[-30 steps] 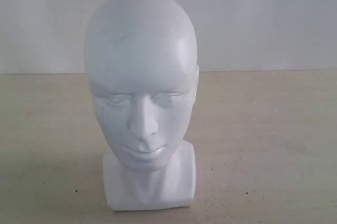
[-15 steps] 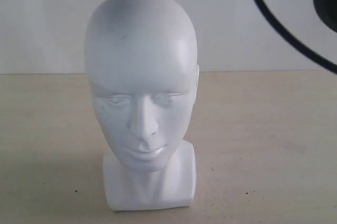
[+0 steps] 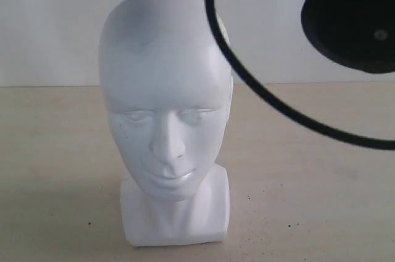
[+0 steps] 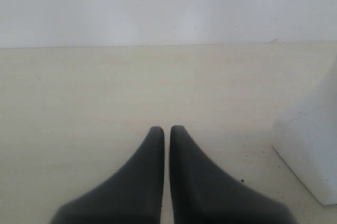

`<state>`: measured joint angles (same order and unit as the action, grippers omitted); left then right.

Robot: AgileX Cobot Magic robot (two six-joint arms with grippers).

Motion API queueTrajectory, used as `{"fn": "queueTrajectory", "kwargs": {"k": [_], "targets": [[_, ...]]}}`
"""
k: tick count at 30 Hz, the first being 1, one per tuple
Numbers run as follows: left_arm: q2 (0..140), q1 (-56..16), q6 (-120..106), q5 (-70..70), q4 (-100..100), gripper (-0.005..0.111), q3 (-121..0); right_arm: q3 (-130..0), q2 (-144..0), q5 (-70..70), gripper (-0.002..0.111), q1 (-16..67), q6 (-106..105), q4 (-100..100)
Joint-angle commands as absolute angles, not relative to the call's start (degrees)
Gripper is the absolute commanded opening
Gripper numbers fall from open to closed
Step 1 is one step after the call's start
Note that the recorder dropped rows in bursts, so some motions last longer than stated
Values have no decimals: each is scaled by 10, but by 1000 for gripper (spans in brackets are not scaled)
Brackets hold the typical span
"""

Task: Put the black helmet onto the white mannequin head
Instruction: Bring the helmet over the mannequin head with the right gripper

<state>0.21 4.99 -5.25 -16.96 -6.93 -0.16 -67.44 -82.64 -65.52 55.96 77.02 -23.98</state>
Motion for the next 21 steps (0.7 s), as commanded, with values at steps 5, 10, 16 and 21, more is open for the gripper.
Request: {"fn": "queueTrajectory", "kwargs": {"k": [5, 10, 16, 21], "targets": [[0, 48, -47, -169, -73, 5, 0, -588, -779, -700, 0, 560, 684, -201], [0, 48, -47, -169, -73, 5, 0, -525, -735, -700, 0, 560, 619, -171], [0, 48, -47, -169, -73, 5, 0, -487, -721, -700, 0, 560, 609, -153], [0, 48, -47, -169, -73, 5, 0, -473, -721, -700, 0, 560, 592, -151]]}}
